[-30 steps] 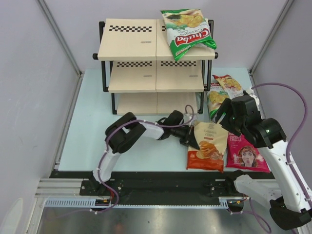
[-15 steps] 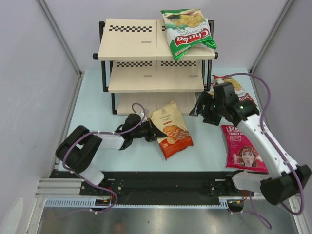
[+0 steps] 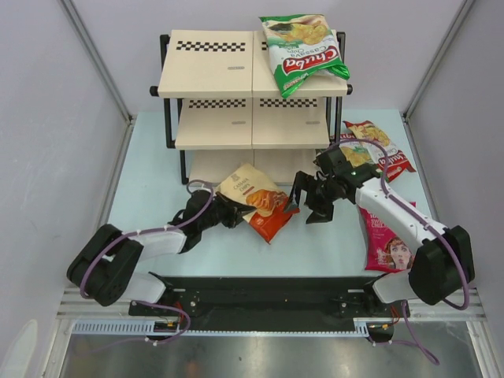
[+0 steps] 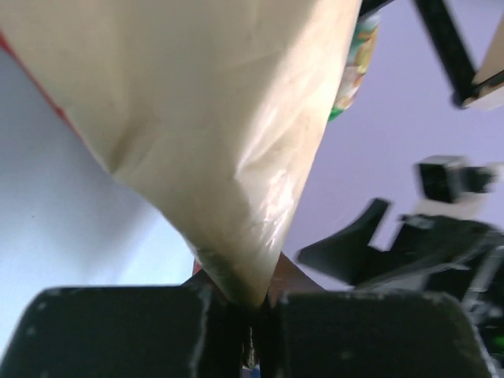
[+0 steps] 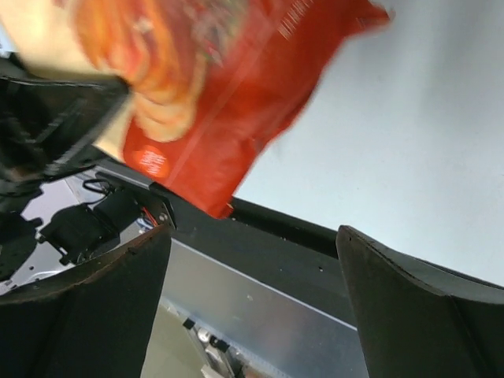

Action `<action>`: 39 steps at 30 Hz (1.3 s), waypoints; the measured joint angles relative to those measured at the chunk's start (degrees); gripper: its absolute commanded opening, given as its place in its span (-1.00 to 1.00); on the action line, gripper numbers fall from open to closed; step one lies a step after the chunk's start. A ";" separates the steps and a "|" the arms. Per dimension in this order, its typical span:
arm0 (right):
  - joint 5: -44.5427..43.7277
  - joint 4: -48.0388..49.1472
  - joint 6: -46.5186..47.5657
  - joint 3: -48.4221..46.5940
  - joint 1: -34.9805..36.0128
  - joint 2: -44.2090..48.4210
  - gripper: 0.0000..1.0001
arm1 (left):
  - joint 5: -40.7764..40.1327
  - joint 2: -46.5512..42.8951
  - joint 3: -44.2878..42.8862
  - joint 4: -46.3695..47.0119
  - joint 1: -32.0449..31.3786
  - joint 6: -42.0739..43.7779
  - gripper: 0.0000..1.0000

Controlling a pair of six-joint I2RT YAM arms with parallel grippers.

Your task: Place and organize the chips bags onto the shelf

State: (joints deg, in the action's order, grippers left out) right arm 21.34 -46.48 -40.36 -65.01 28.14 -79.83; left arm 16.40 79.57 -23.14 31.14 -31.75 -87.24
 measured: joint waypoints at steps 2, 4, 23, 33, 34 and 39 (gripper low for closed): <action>1.27 1.18 -0.24 1.73 -0.11 -0.39 0.87 | -1.46 -1.62 -0.09 -1.05 0.44 -1.03 -1.00; 2.86 3.10 -0.85 3.23 -0.22 -1.36 0.88 | -2.58 -2.75 -0.87 -3.28 0.85 -1.29 -1.00; 6.19 30.53 -13.53 12.31 3.17 -14.14 0.86 | -6.88 -4.59 -6.60 -21.16 0.61 2.62 -1.00; 4.85 33.00 -21.33 12.31 4.59 -16.41 0.53 | -7.48 -4.24 -5.99 -20.92 0.50 -0.39 -1.00; 4.63 33.22 -22.05 12.31 4.72 -16.72 0.46 | -7.45 -4.24 -5.44 -20.83 0.48 -1.01 -1.00; 3.41 35.10 -25.33 12.59 5.05 -18.36 0.36 | -6.84 -4.90 -0.59 -17.73 0.13 -5.92 -1.00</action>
State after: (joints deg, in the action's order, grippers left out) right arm 24.75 -11.38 -65.69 -52.42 33.19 -98.19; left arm 9.56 74.67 -23.73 13.41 -31.62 -93.17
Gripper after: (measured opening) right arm 0.686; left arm 0.030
